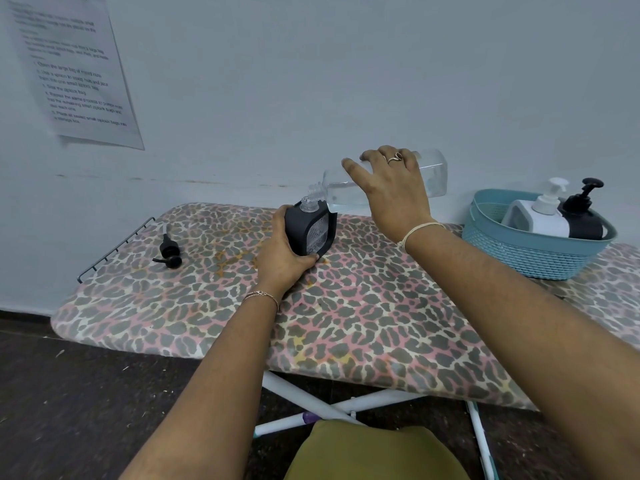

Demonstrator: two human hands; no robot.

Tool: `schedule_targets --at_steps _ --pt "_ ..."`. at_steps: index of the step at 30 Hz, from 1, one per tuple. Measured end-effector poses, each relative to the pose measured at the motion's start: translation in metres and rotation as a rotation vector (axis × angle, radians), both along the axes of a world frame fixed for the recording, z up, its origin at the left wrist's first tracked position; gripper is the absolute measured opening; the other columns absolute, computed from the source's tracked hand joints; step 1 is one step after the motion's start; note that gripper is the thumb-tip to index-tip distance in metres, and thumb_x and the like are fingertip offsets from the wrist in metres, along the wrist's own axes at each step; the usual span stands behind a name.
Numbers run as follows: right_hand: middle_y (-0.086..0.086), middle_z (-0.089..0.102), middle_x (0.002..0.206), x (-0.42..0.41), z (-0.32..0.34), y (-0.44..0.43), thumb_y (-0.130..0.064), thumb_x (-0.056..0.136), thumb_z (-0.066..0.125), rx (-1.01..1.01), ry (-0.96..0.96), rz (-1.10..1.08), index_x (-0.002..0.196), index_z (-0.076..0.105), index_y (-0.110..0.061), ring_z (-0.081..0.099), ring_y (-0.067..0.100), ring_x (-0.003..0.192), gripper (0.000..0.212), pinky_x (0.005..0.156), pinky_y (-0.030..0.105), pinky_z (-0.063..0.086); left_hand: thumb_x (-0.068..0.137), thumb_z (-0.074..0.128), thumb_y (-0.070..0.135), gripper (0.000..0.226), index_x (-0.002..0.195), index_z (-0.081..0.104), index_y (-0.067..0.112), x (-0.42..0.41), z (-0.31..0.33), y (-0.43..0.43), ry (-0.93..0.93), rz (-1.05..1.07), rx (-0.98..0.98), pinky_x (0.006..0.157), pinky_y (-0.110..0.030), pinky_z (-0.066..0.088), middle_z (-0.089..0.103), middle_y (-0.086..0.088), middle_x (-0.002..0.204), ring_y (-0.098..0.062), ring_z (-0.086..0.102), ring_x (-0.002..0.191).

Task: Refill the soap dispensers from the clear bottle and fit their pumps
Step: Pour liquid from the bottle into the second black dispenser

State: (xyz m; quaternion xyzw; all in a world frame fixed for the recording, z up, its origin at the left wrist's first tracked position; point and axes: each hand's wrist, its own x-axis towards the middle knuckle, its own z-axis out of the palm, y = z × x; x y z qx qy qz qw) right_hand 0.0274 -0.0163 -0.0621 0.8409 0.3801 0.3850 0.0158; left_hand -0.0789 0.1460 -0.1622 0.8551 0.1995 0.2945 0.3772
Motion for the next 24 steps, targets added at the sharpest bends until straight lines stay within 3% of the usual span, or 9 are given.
schedule_targets --at_steps 24 --pt "0.015 0.058 0.122 -0.0011 0.0019 0.0002 0.012 0.065 0.061 -0.032 -0.009 -0.012 0.130 0.050 -0.018 0.051 0.036 0.114 0.072 0.100 0.047 0.034 0.065 0.086 0.024 0.102 0.143 0.022 0.034 0.0013 -0.0018 0.0009 0.000 0.017 0.021 0.082 -0.043 0.056 0.057 0.000 0.129 -0.027 0.063 0.104"
